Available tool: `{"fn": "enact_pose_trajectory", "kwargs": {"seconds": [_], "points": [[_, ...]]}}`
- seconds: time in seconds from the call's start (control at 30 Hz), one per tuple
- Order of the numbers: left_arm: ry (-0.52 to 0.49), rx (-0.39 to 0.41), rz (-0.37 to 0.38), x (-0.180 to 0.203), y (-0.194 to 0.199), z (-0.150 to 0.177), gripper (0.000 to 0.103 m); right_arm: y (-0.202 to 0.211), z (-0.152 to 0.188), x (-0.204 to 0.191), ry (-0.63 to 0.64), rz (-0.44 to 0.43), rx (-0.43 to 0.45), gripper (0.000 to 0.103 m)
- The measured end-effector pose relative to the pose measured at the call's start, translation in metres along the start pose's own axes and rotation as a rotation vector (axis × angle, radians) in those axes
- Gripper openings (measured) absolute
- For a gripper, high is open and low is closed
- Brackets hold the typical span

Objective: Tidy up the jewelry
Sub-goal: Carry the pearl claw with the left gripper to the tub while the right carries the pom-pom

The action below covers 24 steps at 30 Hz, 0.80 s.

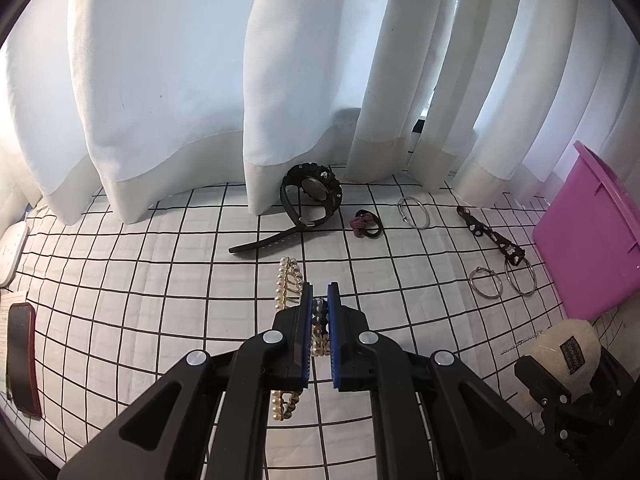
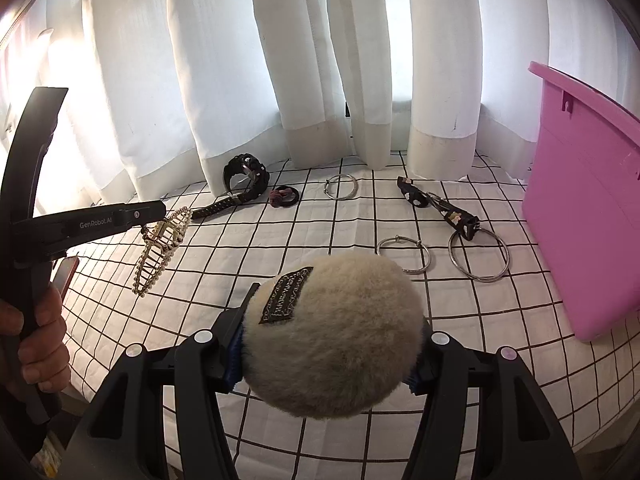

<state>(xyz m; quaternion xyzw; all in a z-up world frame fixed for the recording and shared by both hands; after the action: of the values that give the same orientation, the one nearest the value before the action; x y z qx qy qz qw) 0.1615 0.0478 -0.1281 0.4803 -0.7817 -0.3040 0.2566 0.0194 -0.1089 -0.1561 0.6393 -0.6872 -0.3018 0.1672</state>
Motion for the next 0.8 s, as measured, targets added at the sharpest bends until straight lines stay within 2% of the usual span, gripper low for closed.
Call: {"fn": "enact_pose_trajectory", "kwargs": {"seconds": [0.57, 0.8], "points": [[-0.119, 0.044, 0.114, 0.053, 0.055, -0.047, 0.007, 0.076, -0.056, 0.018, -0.051, 0.116, 0.106, 0.057], [-0.155, 0.053, 0.202, 0.087, 0.071, -0.071, 0.007, 0.112, -0.082, 0.034, -0.06, 0.184, 0.153, 0.057]]}}
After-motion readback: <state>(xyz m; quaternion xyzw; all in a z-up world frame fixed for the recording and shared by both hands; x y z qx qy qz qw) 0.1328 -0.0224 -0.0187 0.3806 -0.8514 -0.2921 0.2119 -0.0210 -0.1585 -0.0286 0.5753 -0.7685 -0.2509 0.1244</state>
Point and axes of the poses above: each gripper's, at about its wrist camera, not at the fingertips, and y roughly against the way its jaws point, x to its right, z to its underside, the point moved 1 cm from there along -y, roughly the way its jaws point, and after that the axes turned 5 degrees about x, right-handed, at the moved point
